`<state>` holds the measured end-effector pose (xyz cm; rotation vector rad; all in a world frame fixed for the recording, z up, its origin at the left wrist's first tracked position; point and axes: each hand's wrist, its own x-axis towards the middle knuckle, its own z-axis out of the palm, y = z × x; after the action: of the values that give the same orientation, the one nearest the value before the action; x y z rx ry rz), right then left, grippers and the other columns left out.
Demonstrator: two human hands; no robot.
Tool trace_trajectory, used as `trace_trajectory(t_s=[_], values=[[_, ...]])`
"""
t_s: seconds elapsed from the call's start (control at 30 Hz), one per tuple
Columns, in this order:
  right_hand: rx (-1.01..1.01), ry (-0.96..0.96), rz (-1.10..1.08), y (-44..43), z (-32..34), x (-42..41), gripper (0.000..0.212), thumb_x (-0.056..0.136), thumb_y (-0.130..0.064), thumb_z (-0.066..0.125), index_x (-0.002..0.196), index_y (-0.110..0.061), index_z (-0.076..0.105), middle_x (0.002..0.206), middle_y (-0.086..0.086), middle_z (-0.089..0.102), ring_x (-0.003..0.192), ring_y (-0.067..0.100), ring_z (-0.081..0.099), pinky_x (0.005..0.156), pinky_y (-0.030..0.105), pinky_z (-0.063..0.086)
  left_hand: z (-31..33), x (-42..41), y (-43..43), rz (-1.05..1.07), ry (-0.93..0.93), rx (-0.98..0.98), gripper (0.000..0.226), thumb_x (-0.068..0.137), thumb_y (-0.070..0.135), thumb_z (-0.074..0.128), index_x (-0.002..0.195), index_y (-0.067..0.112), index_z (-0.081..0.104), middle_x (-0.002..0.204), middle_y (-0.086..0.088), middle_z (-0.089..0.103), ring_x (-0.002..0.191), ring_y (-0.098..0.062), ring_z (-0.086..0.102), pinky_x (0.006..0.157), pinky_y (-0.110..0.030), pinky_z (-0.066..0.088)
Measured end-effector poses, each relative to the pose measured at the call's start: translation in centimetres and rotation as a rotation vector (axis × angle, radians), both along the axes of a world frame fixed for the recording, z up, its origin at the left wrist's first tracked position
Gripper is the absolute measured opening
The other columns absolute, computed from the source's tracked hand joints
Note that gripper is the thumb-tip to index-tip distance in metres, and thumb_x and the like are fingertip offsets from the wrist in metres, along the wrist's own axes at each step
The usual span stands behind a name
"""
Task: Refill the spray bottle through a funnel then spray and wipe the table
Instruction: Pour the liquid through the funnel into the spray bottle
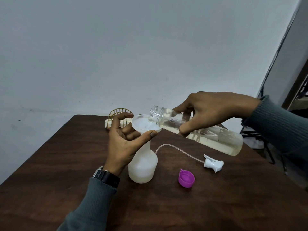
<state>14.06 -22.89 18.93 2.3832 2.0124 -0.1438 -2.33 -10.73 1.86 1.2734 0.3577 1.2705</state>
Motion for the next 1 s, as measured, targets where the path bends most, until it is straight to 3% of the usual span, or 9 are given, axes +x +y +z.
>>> trace_trajectory(t_s=[0.2, 0.37, 0.6, 0.73, 1.0], values=[[0.001, 0.006, 0.012, 0.00, -0.01, 0.02, 0.058, 0.072, -0.057, 0.077, 0.128, -0.045, 0.069, 0.088, -0.025, 0.078, 0.068, -0.011, 0.061, 0.079, 0.027, 0.051, 0.02, -0.01, 0.05, 0.003, 0.007, 0.002, 0.086, 0.057, 0.007, 0.089, 0.132, 0.008, 0.044, 0.107, -0.006, 0.082, 0.095, -0.025, 0.081, 0.076, -0.034, 0.066], [0.001, 0.011, -0.002, -0.12, -0.04, -0.04, 0.062, 0.072, -0.056, 0.077, 0.131, -0.042, 0.069, 0.089, -0.026, 0.078, 0.074, -0.009, 0.064, 0.090, 0.030, 0.054, 0.00, 0.00, 0.03, 0.003, 0.003, 0.000, 0.088, 0.057, 0.007, 0.089, 0.133, 0.007, 0.043, 0.108, -0.007, 0.082, 0.094, -0.025, 0.081, 0.076, -0.033, 0.065], [0.007, 0.007, -0.002, -0.11, -0.04, -0.03, 0.062, 0.070, -0.057, 0.077, 0.130, -0.043, 0.070, 0.090, -0.026, 0.078, 0.077, -0.010, 0.064, 0.090, 0.031, 0.055, 0.05, 0.02, -0.12, 0.002, -0.004, -0.002, 0.086, 0.059, 0.004, 0.087, 0.133, 0.006, 0.044, 0.107, -0.005, 0.082, 0.093, -0.024, 0.081, 0.074, -0.030, 0.064], [0.010, 0.013, -0.001, -0.16, -0.09, -0.06, 0.063, 0.070, -0.056, 0.078, 0.131, -0.043, 0.069, 0.089, -0.026, 0.078, 0.073, -0.013, 0.061, 0.082, 0.026, 0.052, 0.06, -0.01, -0.20, 0.001, -0.002, -0.006, 0.086, 0.058, 0.005, 0.088, 0.132, 0.006, 0.043, 0.107, -0.005, 0.082, 0.093, -0.023, 0.081, 0.071, -0.029, 0.064], [0.004, 0.004, -0.012, -0.31, -0.05, -0.19, 0.063, 0.070, -0.058, 0.078, 0.131, -0.044, 0.069, 0.087, -0.027, 0.077, 0.077, -0.007, 0.065, 0.091, 0.032, 0.056, 0.00, -0.02, -0.28, 0.002, -0.002, -0.003, 0.086, 0.059, 0.006, 0.087, 0.132, 0.005, 0.043, 0.108, -0.005, 0.082, 0.092, -0.023, 0.081, 0.070, -0.028, 0.063]])
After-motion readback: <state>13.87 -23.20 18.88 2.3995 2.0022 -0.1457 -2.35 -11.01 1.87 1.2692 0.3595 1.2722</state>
